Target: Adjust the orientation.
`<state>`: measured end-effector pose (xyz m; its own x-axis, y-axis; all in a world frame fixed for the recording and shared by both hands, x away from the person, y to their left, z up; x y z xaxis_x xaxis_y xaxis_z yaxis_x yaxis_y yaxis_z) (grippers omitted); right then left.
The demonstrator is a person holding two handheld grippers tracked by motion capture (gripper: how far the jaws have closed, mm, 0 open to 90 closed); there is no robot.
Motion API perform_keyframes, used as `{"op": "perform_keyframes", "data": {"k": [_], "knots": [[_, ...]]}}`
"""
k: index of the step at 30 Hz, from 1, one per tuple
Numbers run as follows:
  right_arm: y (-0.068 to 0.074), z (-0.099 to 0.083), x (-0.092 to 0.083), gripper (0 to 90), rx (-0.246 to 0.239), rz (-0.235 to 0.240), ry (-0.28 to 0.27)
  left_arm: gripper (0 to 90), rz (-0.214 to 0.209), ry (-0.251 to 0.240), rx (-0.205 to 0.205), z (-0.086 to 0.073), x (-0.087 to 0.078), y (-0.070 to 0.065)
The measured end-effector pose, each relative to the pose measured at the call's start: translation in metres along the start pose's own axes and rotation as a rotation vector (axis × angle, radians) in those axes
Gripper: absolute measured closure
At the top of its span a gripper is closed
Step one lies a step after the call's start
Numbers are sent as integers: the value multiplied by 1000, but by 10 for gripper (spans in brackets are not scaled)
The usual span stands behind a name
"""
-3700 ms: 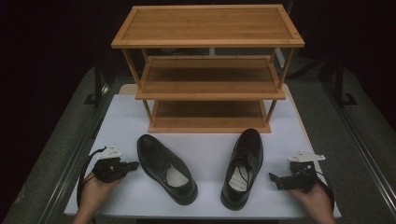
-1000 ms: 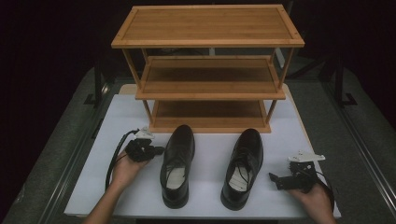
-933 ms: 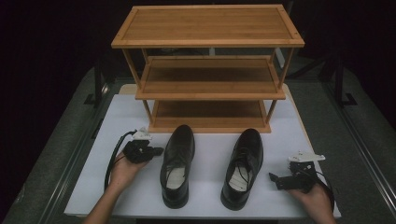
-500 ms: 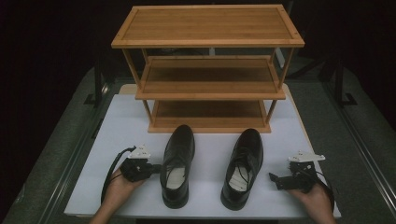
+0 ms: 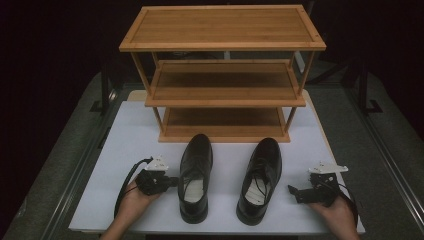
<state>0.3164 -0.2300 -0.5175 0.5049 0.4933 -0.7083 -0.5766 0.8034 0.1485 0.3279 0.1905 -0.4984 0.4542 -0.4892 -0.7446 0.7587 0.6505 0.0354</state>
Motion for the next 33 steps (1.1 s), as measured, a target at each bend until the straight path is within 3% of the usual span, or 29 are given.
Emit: {"op": "perform_keyframes", "data": {"k": [11, 24, 27, 33], "knots": [[0, 0, 0, 0, 3, 0, 1, 900, -10, 0, 24, 9, 8, -9], [0, 0, 0, 0, 2, 0, 1, 895, -20, -1, 34, 10, 10, -10], [0, 0, 0, 0, -1, -1, -1, 811, -18, 3, 27, 9, 7, -8], [0, 0, 0, 0, 2, 0, 1, 574, 41, 1, 14, 4, -4, 6]]}}
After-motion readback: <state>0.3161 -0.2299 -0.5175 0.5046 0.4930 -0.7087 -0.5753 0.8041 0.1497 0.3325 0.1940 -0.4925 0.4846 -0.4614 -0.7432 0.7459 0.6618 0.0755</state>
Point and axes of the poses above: each handheld gripper's, and its own axes: x roughly forward along the jaws, z roughly out of its top, y roughly to its left, the point moved 8 cm from there along x, roughly forward along the jaws, and after that the axes turned 10 degrees about z, right-handed, at the moved point
